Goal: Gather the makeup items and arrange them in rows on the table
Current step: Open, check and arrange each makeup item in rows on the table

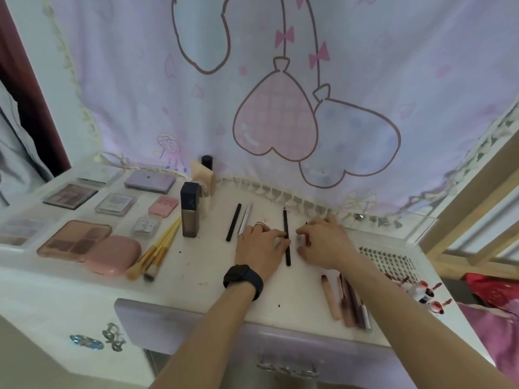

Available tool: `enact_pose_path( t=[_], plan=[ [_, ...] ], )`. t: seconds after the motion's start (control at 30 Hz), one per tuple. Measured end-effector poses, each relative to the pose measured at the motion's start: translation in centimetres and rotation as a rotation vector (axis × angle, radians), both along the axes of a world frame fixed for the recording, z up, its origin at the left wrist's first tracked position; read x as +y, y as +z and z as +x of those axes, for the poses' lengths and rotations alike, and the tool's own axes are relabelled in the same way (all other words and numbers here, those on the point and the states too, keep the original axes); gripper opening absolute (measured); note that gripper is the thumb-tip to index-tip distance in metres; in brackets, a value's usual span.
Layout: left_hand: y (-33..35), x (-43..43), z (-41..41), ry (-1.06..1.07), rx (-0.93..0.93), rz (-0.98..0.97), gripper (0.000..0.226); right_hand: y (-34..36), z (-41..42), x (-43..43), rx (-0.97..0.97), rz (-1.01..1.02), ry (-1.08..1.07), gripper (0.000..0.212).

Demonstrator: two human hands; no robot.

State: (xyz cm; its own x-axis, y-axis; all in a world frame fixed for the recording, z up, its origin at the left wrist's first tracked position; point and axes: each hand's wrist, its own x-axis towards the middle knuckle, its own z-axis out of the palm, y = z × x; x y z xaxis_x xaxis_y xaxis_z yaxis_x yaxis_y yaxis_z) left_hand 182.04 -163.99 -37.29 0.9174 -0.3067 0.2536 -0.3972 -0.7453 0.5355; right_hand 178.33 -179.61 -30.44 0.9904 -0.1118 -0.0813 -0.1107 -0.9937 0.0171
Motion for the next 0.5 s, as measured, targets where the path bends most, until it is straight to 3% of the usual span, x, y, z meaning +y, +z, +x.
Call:
enact_pose_path(
  t=[0.5],
  plan=[
    [0.05,-0.56,-0.36,-0.003,-0.044,0.116,0.037,-0.08,-0.52,0.36,-0.052,0.067,0.027,0.036]
  ],
)
